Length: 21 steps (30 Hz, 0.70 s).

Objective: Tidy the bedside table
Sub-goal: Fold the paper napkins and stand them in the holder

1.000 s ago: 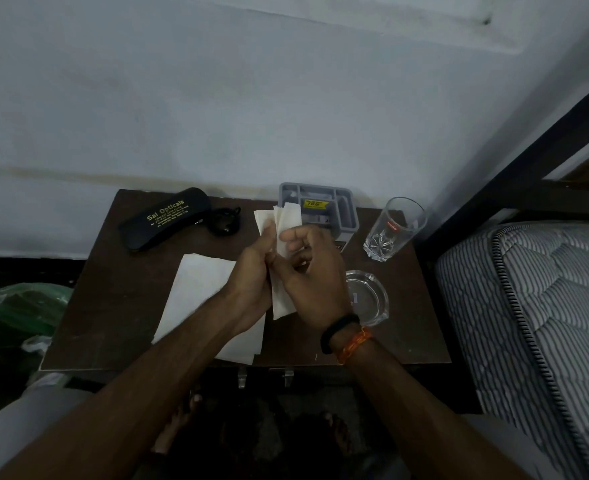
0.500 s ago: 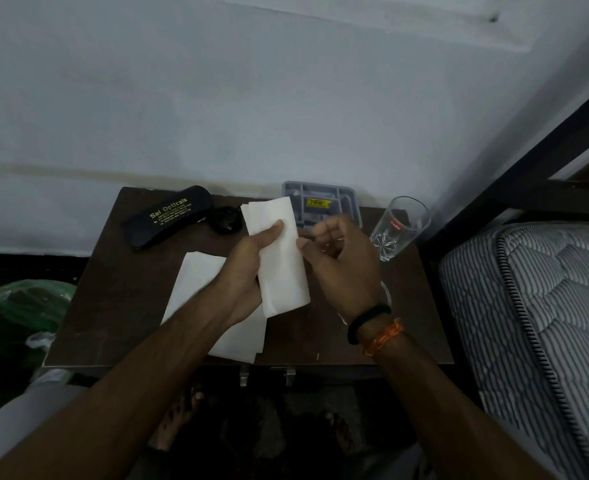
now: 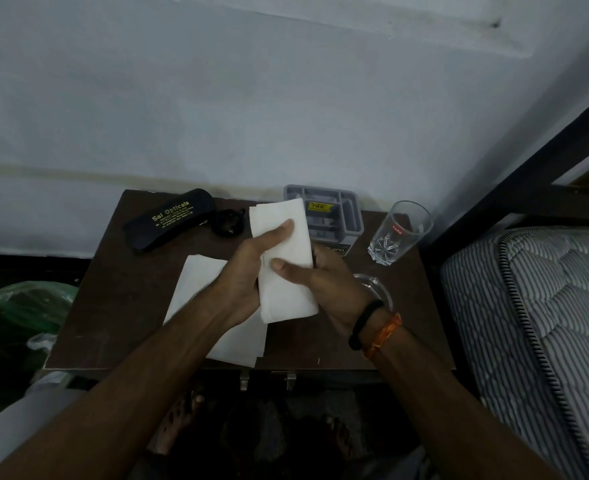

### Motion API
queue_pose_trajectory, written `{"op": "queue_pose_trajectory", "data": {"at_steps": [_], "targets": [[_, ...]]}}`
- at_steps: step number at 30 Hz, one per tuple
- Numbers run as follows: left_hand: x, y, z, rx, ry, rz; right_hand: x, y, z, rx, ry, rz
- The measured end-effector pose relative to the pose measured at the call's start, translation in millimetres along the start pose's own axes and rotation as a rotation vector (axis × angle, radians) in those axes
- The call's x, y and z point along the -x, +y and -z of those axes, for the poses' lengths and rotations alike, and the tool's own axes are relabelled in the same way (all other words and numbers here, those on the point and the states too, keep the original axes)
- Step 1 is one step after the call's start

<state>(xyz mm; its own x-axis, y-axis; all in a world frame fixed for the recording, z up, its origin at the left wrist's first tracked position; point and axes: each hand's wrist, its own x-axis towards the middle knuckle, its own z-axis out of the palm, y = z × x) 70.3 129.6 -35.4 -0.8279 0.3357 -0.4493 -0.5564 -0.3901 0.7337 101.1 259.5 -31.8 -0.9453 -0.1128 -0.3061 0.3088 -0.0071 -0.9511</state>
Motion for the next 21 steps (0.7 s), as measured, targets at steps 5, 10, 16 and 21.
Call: {"op": "queue_pose_trajectory", "data": {"at_steps": [5,10,16,21], "targets": [[-1,-4,1,-0.152,0.003,-0.086,-2,5,-8,-0.006,0.059,0.015],[-6,1,5,-0.207,0.052,-0.088,-5,-4,-4,-0.086,-0.036,-0.061],[-8,4,7,-0.219,0.003,-0.082,-7,-4,10,-0.04,-0.086,-0.072],[-11,-5,2,-0.375,0.131,-0.128,-9,2,5,-0.006,-0.018,-0.048]]}}
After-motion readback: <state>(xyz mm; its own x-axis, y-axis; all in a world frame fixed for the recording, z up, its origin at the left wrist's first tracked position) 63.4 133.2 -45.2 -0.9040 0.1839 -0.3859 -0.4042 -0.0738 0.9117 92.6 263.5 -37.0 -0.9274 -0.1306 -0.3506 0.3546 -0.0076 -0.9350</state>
